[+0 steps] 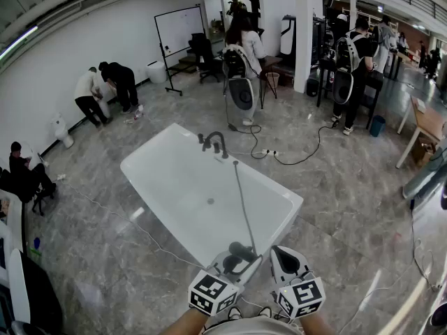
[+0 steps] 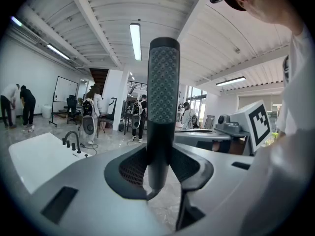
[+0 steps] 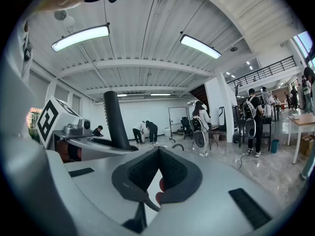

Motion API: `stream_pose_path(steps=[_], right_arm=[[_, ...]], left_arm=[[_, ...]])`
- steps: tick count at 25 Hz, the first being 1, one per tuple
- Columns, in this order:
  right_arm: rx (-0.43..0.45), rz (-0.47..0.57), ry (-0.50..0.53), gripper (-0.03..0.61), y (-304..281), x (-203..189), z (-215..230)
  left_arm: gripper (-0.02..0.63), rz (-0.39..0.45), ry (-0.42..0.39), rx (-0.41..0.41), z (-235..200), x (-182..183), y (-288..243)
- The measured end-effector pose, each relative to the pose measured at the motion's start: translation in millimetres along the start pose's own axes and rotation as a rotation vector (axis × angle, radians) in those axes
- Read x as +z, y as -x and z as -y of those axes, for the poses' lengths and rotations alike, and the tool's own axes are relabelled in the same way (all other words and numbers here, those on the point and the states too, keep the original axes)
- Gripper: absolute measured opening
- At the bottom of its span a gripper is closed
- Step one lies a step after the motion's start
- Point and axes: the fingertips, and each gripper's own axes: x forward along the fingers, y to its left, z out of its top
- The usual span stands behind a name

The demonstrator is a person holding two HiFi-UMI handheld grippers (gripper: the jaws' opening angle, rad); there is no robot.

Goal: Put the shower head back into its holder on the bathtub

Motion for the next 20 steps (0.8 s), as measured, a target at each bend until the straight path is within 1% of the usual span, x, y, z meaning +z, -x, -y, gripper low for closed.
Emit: stream_pose_path(steps=[10,16,20], right_arm=[[0.008,-0.003,0.006,0.011,7,-4,4],[0.04,0.029,-0.035,0.012,10,0,2],[0.035,0.039,-0.043,0.012,13,-2,5]], left_arm=[[0.132,0.004,-0.015,0.005,10,-1,-8],[0.132,0.012,-0.022,0.012,10,2,-5],[0.132,0.014,-0.027,0.011,12,3,-6]])
